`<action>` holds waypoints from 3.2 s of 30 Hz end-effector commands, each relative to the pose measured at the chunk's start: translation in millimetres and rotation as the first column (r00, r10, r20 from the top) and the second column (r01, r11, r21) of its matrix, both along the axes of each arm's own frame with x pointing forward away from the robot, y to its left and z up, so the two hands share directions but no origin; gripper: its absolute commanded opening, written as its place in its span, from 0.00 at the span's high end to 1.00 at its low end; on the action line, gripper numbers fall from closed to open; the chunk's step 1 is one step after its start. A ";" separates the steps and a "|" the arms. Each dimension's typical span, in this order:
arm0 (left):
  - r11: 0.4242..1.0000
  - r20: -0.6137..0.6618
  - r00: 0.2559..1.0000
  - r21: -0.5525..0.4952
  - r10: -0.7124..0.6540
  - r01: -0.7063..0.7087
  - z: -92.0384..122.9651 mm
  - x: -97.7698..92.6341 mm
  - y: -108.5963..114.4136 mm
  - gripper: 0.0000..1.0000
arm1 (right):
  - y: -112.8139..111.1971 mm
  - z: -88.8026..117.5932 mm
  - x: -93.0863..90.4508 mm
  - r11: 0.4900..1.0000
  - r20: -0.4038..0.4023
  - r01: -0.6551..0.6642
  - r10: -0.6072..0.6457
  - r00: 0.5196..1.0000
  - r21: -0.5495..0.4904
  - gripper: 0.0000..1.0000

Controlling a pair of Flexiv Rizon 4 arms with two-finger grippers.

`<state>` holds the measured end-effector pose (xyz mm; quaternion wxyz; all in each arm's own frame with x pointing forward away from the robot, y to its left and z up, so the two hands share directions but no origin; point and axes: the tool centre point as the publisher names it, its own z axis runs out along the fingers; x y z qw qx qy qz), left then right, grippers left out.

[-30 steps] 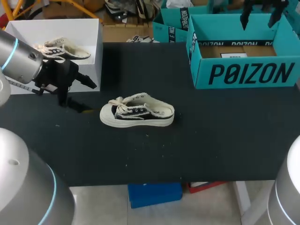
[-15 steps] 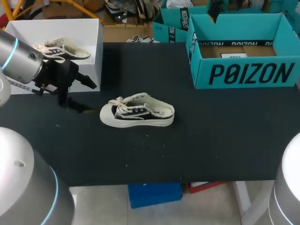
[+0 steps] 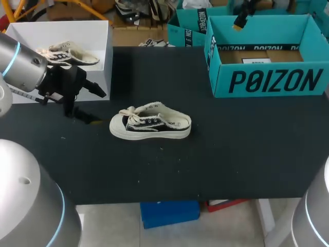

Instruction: Take the shoe out of the shoebox, open the shoe tongue, remove and reinsert the insole, then place the shoe into the shoebox

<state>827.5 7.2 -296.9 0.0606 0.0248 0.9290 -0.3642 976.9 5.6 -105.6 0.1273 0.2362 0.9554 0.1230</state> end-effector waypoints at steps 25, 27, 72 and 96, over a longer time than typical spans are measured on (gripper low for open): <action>1.000 0.005 1.000 -0.002 0.000 0.000 -1.0 -1.2 0.4 0.00 | 67.7 -41.1 -58.1 0.476 0.390 -0.821 0.724 0.569 0.314 0.00; 1.000 0.005 1.000 -0.002 0.000 0.000 -1.0 -1.2 0.4 0.00 | 67.7 -41.1 -58.1 0.476 0.390 -0.821 0.724 0.569 0.314 0.00; 1.000 0.005 1.000 -0.002 0.000 0.000 -1.0 -1.2 0.4 0.00 | 91.7 -69.5 -133.4 0.622 0.295 -0.717 0.654 0.697 0.314 0.00; 1.000 0.005 1.000 -0.002 0.000 0.000 -1.0 -1.2 0.4 0.00 | 147.7 -152.4 -134.4 0.668 0.288 -0.561 0.484 0.826 0.489 0.00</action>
